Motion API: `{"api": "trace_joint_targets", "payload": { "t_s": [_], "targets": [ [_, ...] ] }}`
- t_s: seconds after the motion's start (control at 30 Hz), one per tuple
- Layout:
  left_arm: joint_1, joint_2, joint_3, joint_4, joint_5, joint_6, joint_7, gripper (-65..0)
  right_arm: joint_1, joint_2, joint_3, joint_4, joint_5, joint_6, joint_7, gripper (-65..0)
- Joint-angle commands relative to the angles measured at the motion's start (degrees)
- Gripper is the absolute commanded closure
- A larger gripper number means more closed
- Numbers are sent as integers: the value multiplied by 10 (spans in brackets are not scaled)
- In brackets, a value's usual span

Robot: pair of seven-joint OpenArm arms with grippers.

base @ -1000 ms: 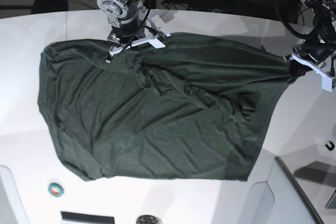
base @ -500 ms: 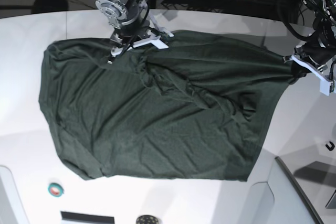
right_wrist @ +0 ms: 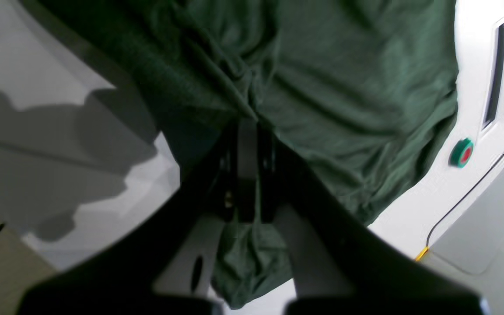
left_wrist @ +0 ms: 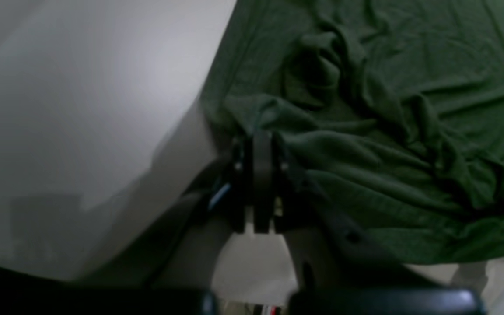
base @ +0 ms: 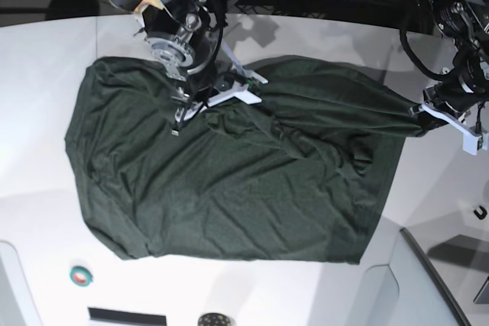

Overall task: Layout the t-shirt on the table in an organized manner, then fold the t-shirt properly
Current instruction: 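Drag the pinched fabric with the right gripper back to the shirt corner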

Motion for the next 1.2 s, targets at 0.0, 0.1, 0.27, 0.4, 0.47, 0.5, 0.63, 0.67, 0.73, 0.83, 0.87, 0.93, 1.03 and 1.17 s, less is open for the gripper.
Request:
{"api": "trace_joint_targets", "payload": {
  "t_s": [0.0,0.1,0.27,0.4,0.47,0.5,0.63,0.67,0.73,0.83,0.87,0.93,1.03,1.17],
  "targets": [
    [-7,-9,-1,4,-10,-1,-8,0,3,-4,10,-2,-6,7,-8,-6],
    [-3,-9,-1,0,-10,-1,-8,0,-1,-12,19,-25,-5,12,-22,-45],
    [-2,-12,-1,0,-10,-1,-8,0,-31,-18,30,-15,28,7,-36,-273],
    [2,-13,-1,1,-10,-1,-8,0,-46,-19,153,50,86,6,-34,-333],
    [10,-13,-1,2,-10,-1,-8,0,-29,-21,231,42,125,6,-34,-290],
    [10,-13,-1,4,-10,-1,-8,0,-17,-21,264,24,147,8,-34,-245],
    [12,-13,-1,4,-10,-1,-8,0,29,-15,352,-69,220,12,-33,0],
    [12,-13,-1,4,-10,-1,-8,0,37,-9,362,-90,222,12,-28,-6],
    [12,-13,-1,4,-10,-1,-8,0,44,-2,370,-124,222,12,-5,-23],
    [12,-13,-1,4,-10,-1,-8,0,54,5,376,-174,222,7,20,-11],
    [15,-13,-1,5,-10,-1,-8,0,57,9,386,-189,222,7,25,-9],
    [22,-13,-1,6,-10,-1,-8,0,69,13,405,-215,222,7,38,-9],
    [30,-14,15,6,-10,-1,-9,0,86,30,431,-251,222,7,52,-9],
    [42,-20,34,6,-10,-1,-11,0,112,56,447,-301,222,7,65,-8]
  ]
}}
